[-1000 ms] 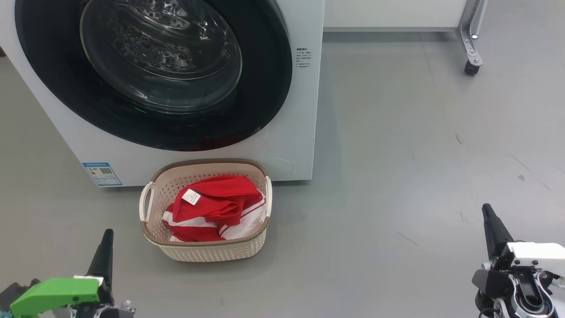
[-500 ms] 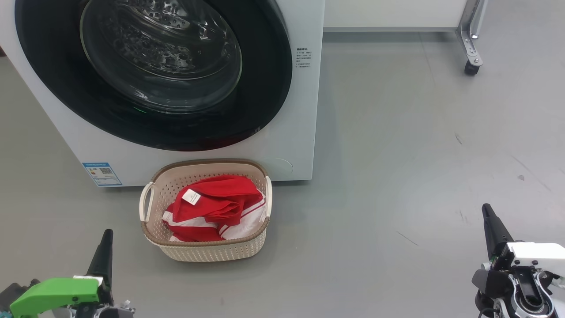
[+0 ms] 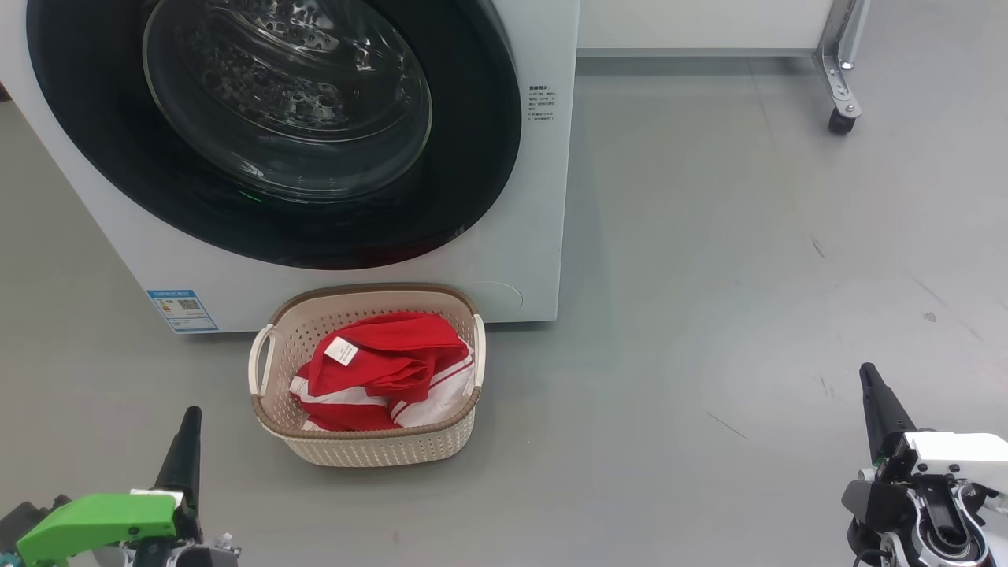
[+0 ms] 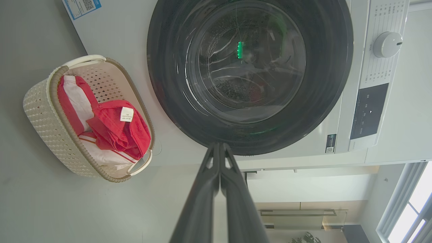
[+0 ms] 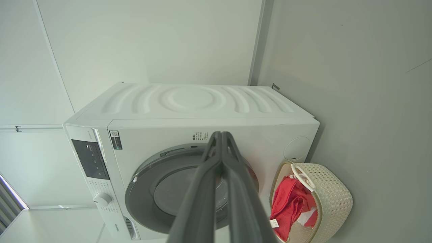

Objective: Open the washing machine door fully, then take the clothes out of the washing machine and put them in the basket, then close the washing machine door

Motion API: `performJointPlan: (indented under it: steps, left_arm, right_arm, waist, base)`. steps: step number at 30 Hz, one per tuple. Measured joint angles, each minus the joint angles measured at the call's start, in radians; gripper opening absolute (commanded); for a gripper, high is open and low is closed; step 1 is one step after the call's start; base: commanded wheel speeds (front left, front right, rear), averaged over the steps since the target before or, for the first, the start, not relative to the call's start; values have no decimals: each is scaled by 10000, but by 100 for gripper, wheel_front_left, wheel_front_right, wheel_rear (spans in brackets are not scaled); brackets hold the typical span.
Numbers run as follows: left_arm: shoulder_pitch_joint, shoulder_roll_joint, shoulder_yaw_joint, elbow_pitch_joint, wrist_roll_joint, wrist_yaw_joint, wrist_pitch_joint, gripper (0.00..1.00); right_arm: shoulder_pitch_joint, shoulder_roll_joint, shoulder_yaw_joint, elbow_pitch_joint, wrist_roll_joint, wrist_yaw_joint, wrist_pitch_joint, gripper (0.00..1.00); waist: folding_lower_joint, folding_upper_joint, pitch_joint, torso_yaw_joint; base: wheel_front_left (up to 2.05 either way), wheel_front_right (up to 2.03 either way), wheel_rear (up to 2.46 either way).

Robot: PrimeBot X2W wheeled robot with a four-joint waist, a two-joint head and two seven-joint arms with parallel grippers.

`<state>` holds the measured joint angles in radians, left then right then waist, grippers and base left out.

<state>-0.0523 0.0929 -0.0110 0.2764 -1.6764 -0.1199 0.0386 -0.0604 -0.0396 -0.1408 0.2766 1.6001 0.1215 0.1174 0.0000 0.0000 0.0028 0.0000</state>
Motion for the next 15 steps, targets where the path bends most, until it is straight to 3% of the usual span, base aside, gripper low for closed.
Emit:
performJointPlan:
  steps: [15]
  left_arm:
    - [-7, -2, 25, 6, 0, 0, 0, 0]
  right_arm:
    - [0, 0, 6, 0, 0, 0, 0, 0]
  waist:
    - [0, 0, 0, 0]
  base:
    - [0, 0, 0]
